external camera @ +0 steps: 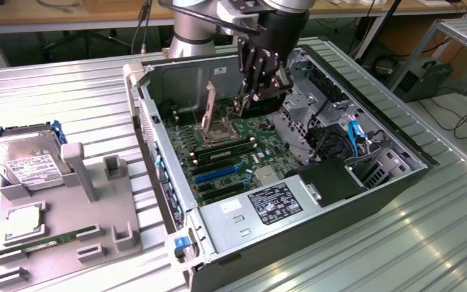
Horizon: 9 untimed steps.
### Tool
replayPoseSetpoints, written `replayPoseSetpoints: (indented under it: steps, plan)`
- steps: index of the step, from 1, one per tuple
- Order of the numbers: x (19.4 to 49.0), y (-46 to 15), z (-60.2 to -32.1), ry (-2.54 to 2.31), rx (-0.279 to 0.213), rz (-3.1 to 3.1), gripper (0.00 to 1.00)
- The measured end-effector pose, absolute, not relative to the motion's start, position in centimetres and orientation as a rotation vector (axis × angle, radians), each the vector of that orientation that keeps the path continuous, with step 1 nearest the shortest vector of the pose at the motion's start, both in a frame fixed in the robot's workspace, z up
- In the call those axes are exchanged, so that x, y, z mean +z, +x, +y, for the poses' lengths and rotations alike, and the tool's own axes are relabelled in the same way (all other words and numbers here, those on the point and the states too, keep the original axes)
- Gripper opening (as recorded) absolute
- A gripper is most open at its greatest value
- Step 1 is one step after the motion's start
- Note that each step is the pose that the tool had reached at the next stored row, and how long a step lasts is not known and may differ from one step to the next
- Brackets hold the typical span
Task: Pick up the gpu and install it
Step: 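Insert the gpu into the slot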
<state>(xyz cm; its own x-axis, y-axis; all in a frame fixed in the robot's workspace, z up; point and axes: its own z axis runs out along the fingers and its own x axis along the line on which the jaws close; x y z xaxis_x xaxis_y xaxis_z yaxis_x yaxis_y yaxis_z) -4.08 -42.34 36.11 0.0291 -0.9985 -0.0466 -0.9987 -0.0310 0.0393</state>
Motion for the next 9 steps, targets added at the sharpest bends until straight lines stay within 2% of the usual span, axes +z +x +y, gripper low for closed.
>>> replayPoseSetpoints:
  steps: [9]
  plan:
    - [35.67, -4.13, -42.46, -2.248, 0.101, 2.181, 0.26]
